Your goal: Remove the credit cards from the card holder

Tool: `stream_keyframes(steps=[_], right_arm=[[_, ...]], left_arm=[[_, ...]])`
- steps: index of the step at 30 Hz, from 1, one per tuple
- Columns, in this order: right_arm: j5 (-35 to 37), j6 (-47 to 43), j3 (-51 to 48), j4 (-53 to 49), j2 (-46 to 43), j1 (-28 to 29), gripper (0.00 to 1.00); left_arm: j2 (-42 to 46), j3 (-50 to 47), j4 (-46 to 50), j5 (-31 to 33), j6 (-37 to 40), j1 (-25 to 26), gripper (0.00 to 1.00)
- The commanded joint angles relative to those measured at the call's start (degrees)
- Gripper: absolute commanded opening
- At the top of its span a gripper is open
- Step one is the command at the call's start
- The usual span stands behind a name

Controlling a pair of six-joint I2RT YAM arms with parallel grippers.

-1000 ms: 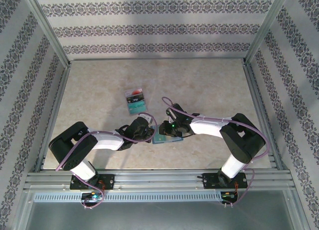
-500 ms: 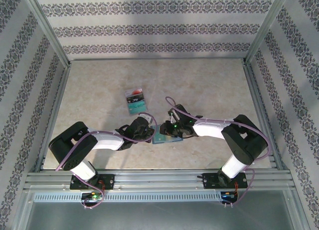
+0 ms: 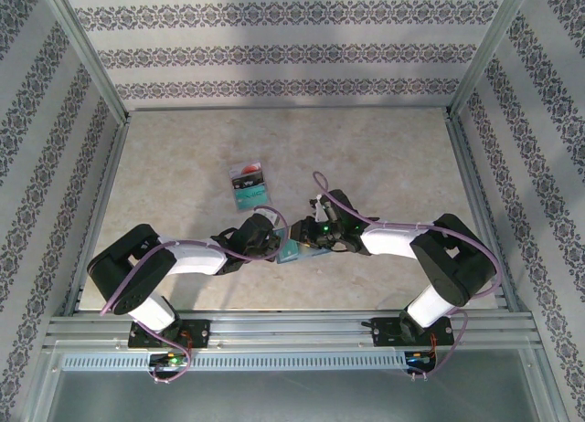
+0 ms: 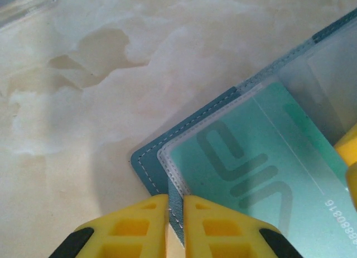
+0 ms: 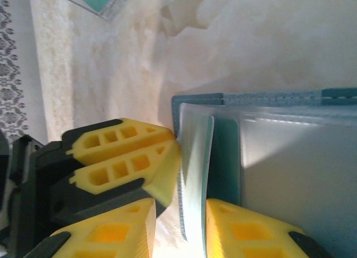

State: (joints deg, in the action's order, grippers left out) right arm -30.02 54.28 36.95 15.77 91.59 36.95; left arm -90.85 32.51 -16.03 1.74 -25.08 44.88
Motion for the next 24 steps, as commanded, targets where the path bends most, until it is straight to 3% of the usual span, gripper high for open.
stream_keyframes(steps=[1,9,24], right_arm=[[-3.2,1.0,0.0,6.0,1.2,0.1,0.29],[-3.0,1.3,-0.4,5.7,1.5,-0.4,0.28],[-3.4,0.8,-2.6,5.8,-1.7,-2.3,0.12]], left_arm=[[0.0,1.1,3.2,-1.3,1.0,-0.1,0.14],[0.1,1.2,3.4,-1.0,0.8,-0.1,0.14],[-0.1,1.2,3.5,-0.1,0.3,-0.1,0.14]])
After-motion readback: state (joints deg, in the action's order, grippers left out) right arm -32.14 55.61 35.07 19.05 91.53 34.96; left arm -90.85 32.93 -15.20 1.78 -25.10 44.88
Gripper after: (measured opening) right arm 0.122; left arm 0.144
